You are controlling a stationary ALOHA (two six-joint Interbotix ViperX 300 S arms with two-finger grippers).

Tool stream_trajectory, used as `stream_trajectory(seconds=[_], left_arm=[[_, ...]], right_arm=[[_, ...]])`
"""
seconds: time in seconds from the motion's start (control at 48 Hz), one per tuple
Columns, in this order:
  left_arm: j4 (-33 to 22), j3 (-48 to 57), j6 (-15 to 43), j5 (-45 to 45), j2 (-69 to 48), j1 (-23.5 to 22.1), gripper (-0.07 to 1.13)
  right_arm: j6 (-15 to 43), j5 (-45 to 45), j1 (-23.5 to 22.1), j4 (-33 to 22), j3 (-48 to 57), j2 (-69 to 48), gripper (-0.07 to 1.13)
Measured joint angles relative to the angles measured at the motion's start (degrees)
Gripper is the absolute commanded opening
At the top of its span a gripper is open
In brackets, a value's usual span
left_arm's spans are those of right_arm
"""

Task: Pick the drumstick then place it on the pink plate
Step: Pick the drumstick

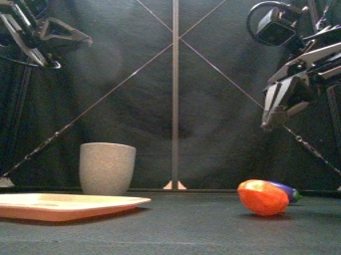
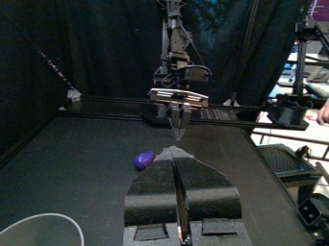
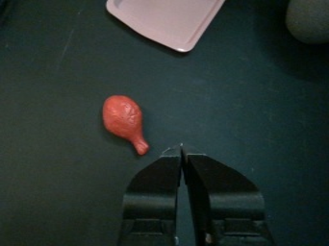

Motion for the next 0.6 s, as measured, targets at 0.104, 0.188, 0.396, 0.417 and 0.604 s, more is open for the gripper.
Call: stream_trajectory(seconds=[0.104, 0.188, 0.396, 0.417, 0.604], left_arm=[[0.0, 0.4, 0.0, -0.1, 0.0, 0.2, 0.13], [0.0, 0.5, 0.0, -0.4, 0.0, 0.4, 0.13], [0.0, 0.5, -0.1, -0.6, 0.0, 1.3, 0.13], [-0.1, 0.6, -0.1, -0.6, 0.0, 1.3, 0.13], [-0.1, 1.1, -0.1, -0.5, 0.0, 1.5, 0.13]], right_arm=[[0.3, -0.1, 1.5, -0.9, -1.4, 3.0, 0.84], [0.6, -0.1, 2.3, -0.9, -2.5, 5.4, 0.93], [0.5, -0.1, 2.9, -1.0, -5.5, 10.7, 0.95], [0.4, -0.1, 3.0, -1.1, -5.7, 11.3, 0.95], [0.0, 2.9, 3.8, 0.7, -7.9, 16.5, 0.95]])
